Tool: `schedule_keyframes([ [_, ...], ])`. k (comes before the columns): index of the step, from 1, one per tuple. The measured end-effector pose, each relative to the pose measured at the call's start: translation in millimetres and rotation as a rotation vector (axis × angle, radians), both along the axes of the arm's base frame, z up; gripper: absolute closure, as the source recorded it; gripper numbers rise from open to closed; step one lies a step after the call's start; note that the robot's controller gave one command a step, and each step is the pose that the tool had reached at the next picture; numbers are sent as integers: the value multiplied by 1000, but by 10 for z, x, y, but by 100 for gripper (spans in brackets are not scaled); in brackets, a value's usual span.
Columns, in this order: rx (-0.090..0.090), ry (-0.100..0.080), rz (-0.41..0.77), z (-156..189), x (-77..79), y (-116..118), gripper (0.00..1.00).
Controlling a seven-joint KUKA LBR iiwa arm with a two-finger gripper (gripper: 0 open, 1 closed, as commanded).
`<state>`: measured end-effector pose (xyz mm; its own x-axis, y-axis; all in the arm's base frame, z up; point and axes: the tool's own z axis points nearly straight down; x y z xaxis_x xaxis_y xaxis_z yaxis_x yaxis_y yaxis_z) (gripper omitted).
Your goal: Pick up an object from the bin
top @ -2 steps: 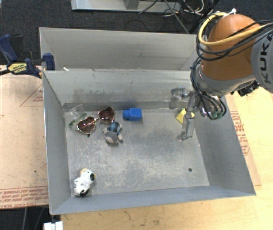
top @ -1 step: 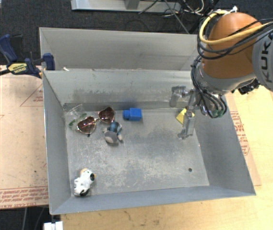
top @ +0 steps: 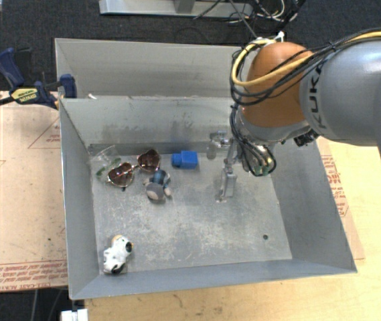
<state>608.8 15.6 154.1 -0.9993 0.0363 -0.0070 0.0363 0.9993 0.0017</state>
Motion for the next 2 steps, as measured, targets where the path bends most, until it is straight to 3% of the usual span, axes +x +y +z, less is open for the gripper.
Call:
schedule_keyframes([
  [1,1,10,-30,-472,-25,102,0],
  [2,0,5,-237,-73,396,273,0],
])
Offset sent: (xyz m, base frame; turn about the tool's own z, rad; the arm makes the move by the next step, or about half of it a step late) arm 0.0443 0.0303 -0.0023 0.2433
